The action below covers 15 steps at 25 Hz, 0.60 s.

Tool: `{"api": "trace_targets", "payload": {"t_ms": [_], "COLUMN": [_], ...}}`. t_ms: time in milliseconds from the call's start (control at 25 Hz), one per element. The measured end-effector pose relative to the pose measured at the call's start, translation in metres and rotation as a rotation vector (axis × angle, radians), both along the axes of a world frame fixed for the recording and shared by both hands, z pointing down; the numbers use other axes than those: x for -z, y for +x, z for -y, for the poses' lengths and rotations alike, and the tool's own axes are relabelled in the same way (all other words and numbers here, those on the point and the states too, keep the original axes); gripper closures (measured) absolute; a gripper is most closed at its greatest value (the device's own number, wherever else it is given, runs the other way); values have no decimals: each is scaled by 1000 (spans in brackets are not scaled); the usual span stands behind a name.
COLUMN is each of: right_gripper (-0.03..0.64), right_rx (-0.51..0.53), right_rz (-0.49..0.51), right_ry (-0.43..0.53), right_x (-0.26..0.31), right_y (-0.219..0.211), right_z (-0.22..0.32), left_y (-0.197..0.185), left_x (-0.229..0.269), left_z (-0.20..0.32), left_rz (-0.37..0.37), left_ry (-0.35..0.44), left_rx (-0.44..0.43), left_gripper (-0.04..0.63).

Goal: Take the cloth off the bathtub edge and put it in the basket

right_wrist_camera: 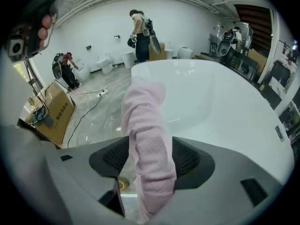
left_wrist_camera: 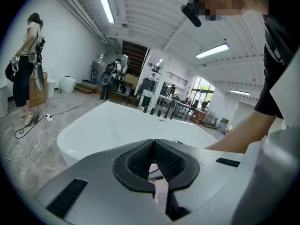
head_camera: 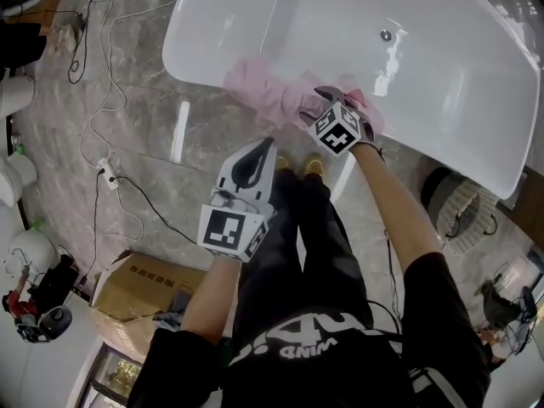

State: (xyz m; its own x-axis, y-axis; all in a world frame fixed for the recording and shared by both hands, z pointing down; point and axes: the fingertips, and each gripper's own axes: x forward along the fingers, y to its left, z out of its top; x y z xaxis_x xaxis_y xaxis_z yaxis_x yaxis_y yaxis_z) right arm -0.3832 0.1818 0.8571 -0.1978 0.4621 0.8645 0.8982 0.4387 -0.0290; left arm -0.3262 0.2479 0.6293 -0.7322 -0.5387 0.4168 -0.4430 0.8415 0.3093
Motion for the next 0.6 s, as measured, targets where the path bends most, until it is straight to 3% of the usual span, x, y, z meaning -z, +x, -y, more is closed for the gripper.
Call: {"api": "trace_targets", "payload": {"t_ms": [160, 600], "right_gripper": [362, 362], "right_rx": [37, 111], "right_rz": [0, 0], "right_ry": [87, 180], "right_x": [-22, -46], "right_y": [-6, -4], "right_z": [1, 1], "left_y": [0, 2], "left_x": [-6, -18], "left_z": [-3, -14], "left_rz": [-12, -38], "left_ry": [0, -2], "left_rx": [9, 31], "left_gripper": [581, 581]}}
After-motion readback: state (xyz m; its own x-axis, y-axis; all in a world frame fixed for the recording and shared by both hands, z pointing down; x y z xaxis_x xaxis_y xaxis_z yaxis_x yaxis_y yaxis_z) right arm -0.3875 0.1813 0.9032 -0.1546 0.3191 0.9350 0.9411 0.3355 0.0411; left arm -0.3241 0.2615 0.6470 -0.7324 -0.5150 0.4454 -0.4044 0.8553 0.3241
